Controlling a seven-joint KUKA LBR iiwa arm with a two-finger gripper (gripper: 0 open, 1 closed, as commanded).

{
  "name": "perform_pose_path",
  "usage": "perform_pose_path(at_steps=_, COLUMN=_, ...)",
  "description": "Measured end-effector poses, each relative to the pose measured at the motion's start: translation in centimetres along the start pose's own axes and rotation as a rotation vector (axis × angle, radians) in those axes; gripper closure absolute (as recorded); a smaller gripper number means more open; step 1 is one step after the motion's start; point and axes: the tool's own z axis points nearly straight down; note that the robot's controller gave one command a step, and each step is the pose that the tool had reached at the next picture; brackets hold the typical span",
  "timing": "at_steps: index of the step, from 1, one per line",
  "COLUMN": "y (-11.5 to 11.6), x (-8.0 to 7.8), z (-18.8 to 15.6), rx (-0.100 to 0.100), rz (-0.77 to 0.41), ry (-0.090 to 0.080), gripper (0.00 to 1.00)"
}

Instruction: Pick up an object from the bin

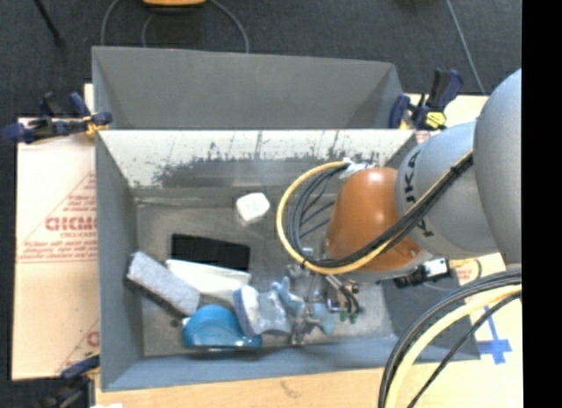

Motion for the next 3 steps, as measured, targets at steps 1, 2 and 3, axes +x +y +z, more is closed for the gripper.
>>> perform_pose_path(at_steps=1, y=0.45, x=-0.55, z=-0.12, rx=0.002, rz=0.050, ry=0.012, gripper=1.00)
perform_pose_path(at_steps=2, y=0.46, x=-0.56, z=-0.12, rx=0.003, rz=0.050, ry=0.012, gripper=1.00)
perform_pose_path(at_steps=3, y=0.45, x=-0.45, z=-0.54, rx=0.003, rz=0.050, ry=0.013, gripper=1.00)
